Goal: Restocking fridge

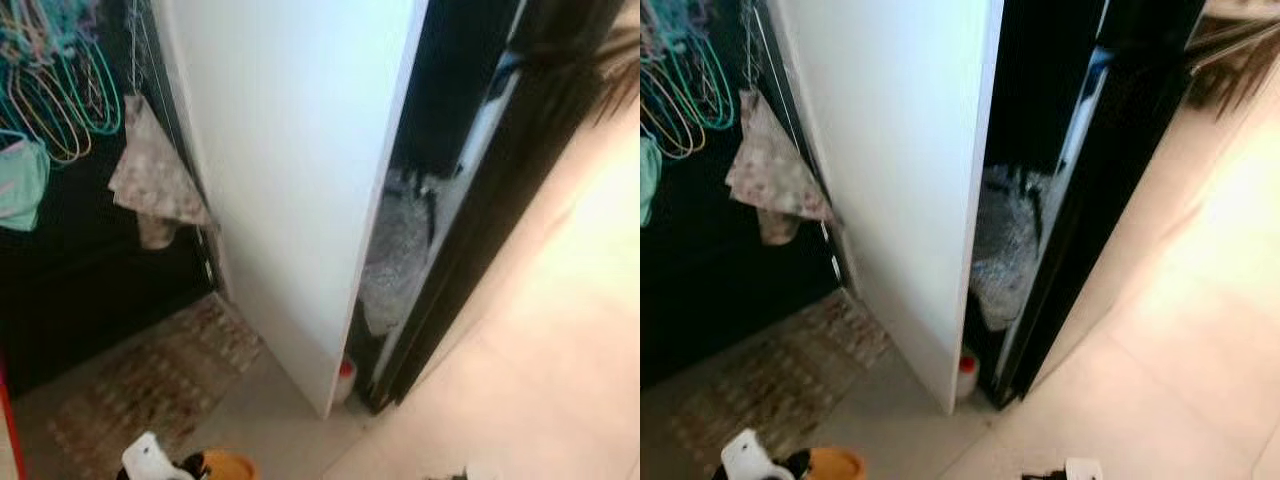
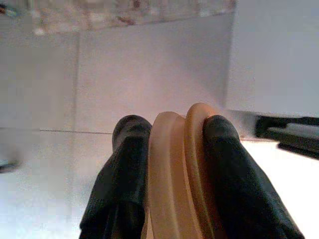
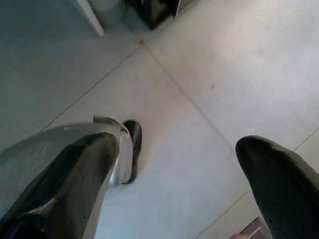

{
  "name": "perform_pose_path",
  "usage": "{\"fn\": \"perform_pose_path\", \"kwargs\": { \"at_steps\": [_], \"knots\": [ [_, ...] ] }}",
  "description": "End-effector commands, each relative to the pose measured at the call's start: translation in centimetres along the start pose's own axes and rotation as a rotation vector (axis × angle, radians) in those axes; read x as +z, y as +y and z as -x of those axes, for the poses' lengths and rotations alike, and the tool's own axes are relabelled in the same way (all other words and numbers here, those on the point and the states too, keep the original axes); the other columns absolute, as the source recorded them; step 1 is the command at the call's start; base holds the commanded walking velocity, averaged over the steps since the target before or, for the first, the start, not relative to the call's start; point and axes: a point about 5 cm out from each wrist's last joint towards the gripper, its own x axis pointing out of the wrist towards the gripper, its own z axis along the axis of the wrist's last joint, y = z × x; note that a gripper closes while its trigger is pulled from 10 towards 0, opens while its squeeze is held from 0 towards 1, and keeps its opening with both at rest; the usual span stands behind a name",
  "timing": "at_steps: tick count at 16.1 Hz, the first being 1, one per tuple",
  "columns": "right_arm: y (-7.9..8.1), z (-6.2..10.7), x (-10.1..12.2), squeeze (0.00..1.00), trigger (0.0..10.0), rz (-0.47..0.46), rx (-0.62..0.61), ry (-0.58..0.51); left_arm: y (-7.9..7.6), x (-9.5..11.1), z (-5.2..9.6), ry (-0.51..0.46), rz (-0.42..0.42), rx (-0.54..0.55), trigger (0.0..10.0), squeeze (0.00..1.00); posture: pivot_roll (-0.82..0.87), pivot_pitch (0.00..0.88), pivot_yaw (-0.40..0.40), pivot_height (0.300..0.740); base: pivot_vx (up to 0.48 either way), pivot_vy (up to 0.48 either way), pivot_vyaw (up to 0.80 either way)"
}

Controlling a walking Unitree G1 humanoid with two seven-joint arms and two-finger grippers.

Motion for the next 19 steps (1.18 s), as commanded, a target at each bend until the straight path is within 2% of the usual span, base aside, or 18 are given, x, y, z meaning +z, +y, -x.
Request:
{"fn": "perform_pose_path", "kwargs": {
  "at_steps": [1,3,13,19],
  "knots": [
    [-0.2,0.1,-0.2,0.0,10.0,-0.001,-0.005,0.008,-0.2,-0.5,0.0,0.018,-0.017,-0.007,10.0,0.0,-0.06,0.0,0.002,0.74,0.0,0.0,0.0],
    [-0.2,0.1,-0.3,0.0,10.0,-0.001,-0.011,0.013,0.1,-0.7,0.1,0.027,-0.028,-0.005,10.0,0.0,-0.06,0.0,0.002,0.74,0.0,0.0,0.0],
    [-0.1,0.0,-0.2,0.0,10.0,-0.001,-0.006,0.013,2.3,-1.1,0.5,0.071,-0.033,0.018,10.0,0.0,-0.05,0.0,0.001,0.74,0.0,0.0,-0.79],
    [-0.1,0.1,-0.3,0.0,10.0,0.0,-0.005,0.015,1.9,-0.9,0.3,0.085,-0.072,0.015,10.0,0.0,-0.06,0.0,0.01,0.74,0.0,0.0,-0.79]
  ]
}}
